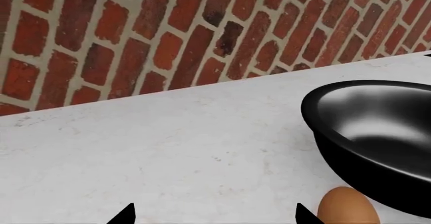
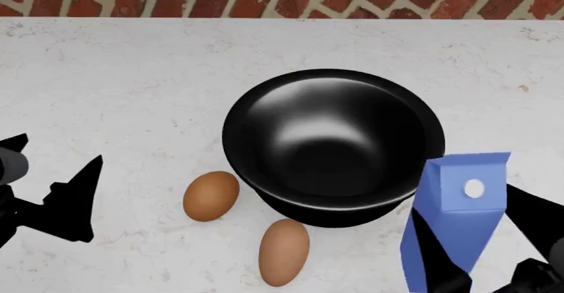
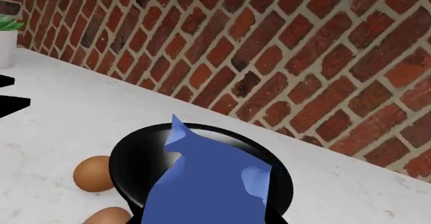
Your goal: Place the eggs and milk next to the bowl.
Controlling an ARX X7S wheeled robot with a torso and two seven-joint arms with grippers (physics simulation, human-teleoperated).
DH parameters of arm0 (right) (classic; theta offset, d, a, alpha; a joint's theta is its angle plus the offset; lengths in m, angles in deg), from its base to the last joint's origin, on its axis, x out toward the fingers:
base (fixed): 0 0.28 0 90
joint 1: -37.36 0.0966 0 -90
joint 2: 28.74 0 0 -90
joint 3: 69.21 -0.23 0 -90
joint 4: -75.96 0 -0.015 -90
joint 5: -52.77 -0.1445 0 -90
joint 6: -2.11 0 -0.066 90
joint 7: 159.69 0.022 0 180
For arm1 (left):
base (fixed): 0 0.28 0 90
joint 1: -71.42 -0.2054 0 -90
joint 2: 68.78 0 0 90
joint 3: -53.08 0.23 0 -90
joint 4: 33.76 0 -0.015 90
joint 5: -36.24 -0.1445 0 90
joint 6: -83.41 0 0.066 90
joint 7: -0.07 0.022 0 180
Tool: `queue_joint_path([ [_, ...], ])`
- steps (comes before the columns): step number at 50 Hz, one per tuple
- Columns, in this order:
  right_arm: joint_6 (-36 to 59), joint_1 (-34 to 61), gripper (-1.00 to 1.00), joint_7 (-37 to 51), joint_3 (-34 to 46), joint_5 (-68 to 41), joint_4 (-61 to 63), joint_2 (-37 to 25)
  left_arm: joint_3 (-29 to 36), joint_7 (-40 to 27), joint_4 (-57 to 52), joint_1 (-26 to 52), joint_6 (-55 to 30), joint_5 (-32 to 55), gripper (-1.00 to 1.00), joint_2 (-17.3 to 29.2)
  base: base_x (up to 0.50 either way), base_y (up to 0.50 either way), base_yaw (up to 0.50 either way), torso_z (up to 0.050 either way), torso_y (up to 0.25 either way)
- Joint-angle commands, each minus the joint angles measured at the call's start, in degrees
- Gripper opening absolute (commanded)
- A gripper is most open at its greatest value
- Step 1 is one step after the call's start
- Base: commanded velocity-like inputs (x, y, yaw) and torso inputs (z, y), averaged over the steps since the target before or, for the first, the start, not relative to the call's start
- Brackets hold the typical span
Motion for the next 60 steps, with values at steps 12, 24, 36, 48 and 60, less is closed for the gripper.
queue_joint_path([
  [12, -1.4, 2.1, -1.00, -5.6, 0.6, 0.3, -0.8, -0.9, -0.4, -1.4, -2.0, -0.4, -0.9, 0.9, 1.00, 0.8, 0.00, 0.00, 0.00, 0.000, 0.000],
  [24, -0.7, 5.9, -1.00, -6.4, 4.3, 1.3, -3.1, 0.0, -0.6, -1.1, -1.4, -0.6, -0.4, 0.7, 1.00, 1.0, 0.00, 0.00, 0.00, 0.000, 0.001],
  [36, -0.9, 7.3, -1.00, -7.5, 6.8, 2.7, -5.0, 1.1, -0.6, -1.0, -0.9, -0.9, 0.1, 0.3, 1.00, 1.1, 0.00, 0.00, 0.00, 0.000, 0.000],
  [48, -1.8, 7.4, -1.00, -8.4, 8.0, 3.7, -6.4, 2.4, -0.5, -1.0, -0.8, -0.8, 0.0, 0.4, 1.00, 1.2, 0.00, 0.00, 0.00, 0.000, 0.001],
  [60, -3.4, 5.9, -1.00, -9.4, 8.2, 4.8, -7.7, 3.3, -0.9, -1.4, -1.6, -0.9, -0.3, 1.0, 1.00, 1.7, 0.00, 0.00, 0.00, 0.001, 0.000],
])
